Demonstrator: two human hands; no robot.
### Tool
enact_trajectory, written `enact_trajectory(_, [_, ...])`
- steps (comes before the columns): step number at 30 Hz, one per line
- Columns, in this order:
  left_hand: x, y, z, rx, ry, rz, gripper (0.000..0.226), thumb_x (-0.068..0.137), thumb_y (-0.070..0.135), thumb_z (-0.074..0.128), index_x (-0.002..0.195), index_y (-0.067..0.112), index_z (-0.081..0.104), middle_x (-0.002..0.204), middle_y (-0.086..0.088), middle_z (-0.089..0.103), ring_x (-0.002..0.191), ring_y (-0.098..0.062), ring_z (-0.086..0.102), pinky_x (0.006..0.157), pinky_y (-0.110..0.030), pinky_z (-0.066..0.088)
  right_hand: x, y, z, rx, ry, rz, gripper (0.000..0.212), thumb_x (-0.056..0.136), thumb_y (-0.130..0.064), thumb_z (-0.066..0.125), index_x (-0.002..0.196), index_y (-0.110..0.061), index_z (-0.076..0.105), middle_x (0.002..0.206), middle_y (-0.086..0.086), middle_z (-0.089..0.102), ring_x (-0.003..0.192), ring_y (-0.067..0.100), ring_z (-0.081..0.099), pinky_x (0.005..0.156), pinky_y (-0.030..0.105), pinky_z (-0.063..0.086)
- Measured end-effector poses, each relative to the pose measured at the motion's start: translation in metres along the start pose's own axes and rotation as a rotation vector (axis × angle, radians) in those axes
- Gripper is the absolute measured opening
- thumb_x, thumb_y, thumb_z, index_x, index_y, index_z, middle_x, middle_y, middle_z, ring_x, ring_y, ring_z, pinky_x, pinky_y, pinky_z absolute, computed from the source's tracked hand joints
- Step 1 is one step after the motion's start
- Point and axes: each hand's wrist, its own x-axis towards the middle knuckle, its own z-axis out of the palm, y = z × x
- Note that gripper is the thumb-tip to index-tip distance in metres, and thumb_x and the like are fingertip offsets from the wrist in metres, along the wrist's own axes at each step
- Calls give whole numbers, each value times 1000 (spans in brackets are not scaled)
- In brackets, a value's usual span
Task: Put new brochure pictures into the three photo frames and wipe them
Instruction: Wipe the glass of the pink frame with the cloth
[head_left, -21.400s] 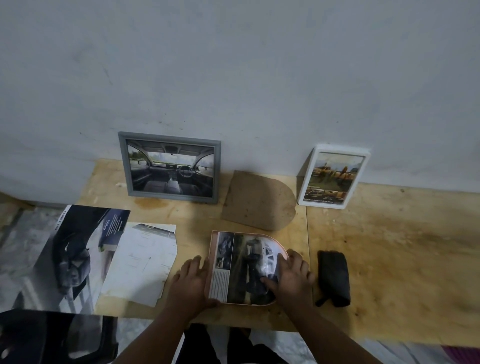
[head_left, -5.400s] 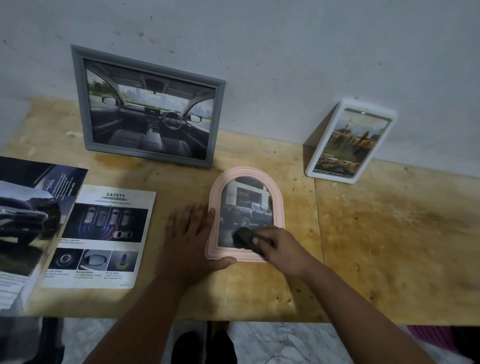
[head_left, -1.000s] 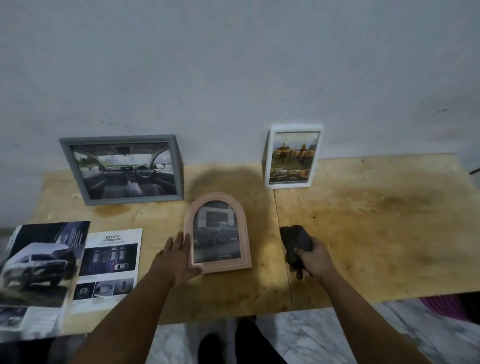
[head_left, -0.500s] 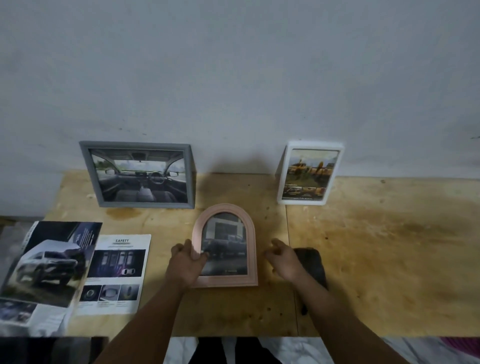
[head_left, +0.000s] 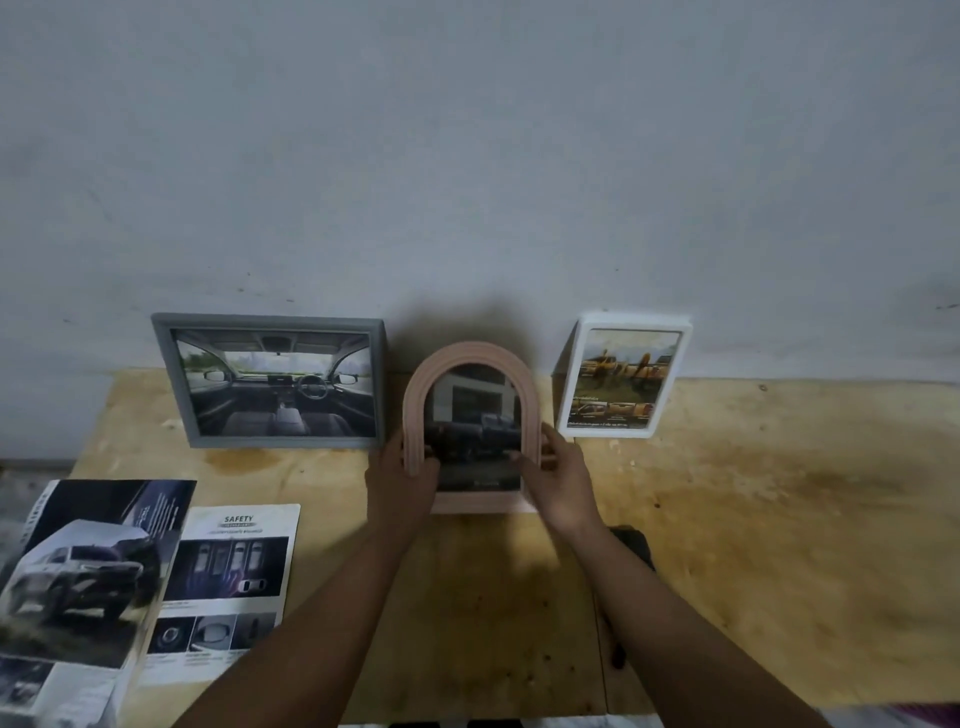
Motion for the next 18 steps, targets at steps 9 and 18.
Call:
enact_trajectory(9, [50,21,8,-30,-67,80,79,78,60,56,147,24,42,143,-9,51,128,-30,54,105,-55,50,56,-9,4,-72,-35,4,82,84,-57,73,153,-25,40,138,-6,56,125,16,56,104,46,52])
enact_trajectory(18, [24,38,8,3,-8,86,79,89,48,61,158,21,33,160,-8,37,143,-30,41,116,-52,41,34,-23,0,-50,-57,-1,69,93,-30,73,153,-23,39,140,-14,47,128,14,50,107,35,46])
